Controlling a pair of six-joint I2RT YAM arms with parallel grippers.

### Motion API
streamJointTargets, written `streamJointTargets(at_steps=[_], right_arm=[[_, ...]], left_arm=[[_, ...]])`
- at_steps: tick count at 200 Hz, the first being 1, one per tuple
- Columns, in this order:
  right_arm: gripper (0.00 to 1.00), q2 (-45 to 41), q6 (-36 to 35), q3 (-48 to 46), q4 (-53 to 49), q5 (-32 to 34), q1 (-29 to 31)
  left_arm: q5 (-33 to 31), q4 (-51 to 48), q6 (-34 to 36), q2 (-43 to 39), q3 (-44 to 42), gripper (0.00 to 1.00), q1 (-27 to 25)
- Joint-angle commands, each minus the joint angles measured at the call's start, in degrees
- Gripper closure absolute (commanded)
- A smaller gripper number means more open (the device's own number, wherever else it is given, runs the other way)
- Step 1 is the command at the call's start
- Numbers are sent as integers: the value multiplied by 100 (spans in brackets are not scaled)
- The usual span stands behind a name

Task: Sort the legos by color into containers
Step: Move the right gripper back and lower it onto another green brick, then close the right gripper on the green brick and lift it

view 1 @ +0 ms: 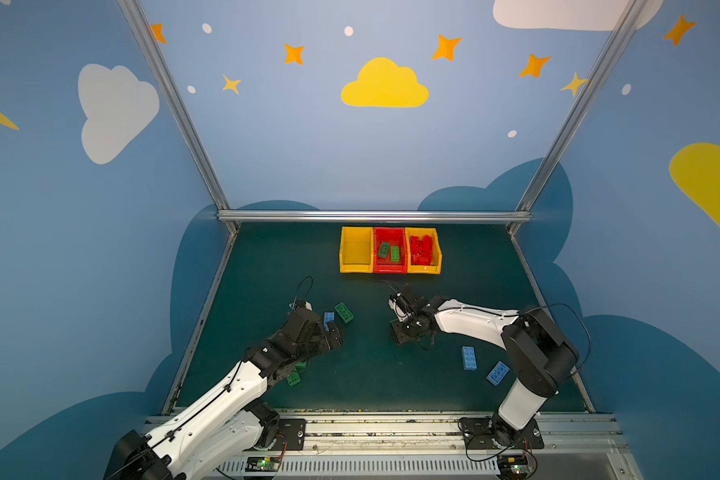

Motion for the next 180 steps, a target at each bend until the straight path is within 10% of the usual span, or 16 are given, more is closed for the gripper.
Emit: streamJointTargets(at_steps=[1,81,180], right_arm=[[59,82,36,248,-179,102,32],[68,92,-290,1117,-609,-127,-256],[46,511,-214,1152,-836,-338,-201]], left_arm=[[-126,-32,34,32,-59,0,-12],[-198,141,351,205,75,0,110],[-9,176,484,254,-2,0,445]])
